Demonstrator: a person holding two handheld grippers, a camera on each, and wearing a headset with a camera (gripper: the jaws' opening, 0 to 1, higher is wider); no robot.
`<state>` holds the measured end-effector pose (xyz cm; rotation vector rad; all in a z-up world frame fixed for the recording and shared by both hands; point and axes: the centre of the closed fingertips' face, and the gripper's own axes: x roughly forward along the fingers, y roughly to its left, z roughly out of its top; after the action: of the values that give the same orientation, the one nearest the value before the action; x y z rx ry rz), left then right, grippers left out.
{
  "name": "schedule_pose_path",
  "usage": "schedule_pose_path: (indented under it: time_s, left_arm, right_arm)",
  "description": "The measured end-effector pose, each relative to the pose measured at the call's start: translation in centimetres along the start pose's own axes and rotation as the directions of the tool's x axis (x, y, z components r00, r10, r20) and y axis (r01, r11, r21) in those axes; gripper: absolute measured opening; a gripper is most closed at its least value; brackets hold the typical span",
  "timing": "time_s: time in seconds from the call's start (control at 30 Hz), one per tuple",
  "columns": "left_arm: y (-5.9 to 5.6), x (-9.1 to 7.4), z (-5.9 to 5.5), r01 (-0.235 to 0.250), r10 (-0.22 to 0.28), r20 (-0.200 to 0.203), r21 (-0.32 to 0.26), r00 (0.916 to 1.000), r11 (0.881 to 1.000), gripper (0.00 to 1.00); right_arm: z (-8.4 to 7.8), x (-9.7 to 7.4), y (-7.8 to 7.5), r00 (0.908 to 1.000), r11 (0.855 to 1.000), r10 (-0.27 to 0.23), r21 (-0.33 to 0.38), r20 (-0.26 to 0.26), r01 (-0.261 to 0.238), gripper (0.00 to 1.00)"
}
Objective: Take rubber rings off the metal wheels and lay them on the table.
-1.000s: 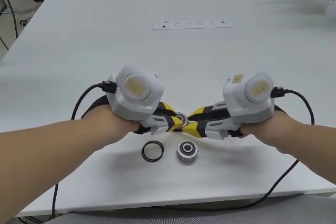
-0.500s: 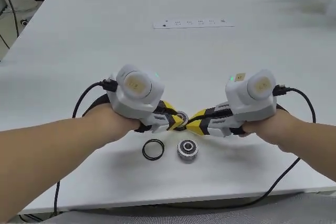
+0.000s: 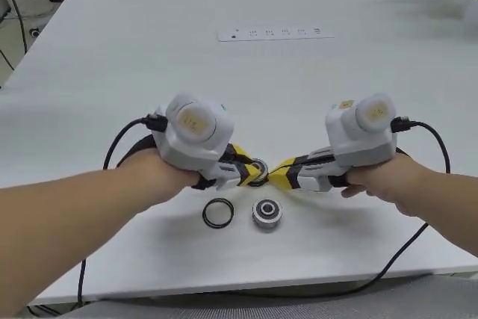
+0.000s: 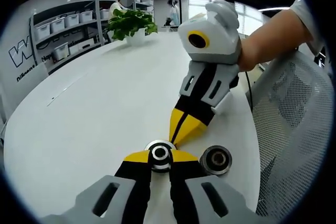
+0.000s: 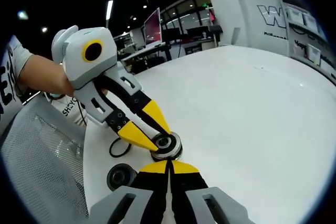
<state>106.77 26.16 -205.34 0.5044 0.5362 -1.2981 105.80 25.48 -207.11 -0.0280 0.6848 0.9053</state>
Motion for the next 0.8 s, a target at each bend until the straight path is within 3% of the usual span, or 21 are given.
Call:
schedule_pose_path:
  time_s: [0.37,0.47,0.8]
  left_arm:
    - [0.1,0.0,-0.1,0.003,-0.003,-0.001,0.003,1.0000,1.000,0.08]
    - [0.1,0.1,-0.2,0.000,0.000,-0.002,0.002,1.0000,1.000,0.08]
    - [0.1,0.2,-0.3,-0.005,0.005,-0.014,0.001,0.9999,1.000,0.08]
  right_arm:
    - [0.3,-0.3,0.1,0.9998,0.992,0.001,0.122,0.020,-0.004,0.00]
    - [1.1,-0.5,-0.2,0.9978,0.986,-0.015,0.168,0.064,0.003,0.00]
    - [1.2,-0.5,0.0,0.9967,0.984,-0.023,0.179,0.077,0.009,0.00]
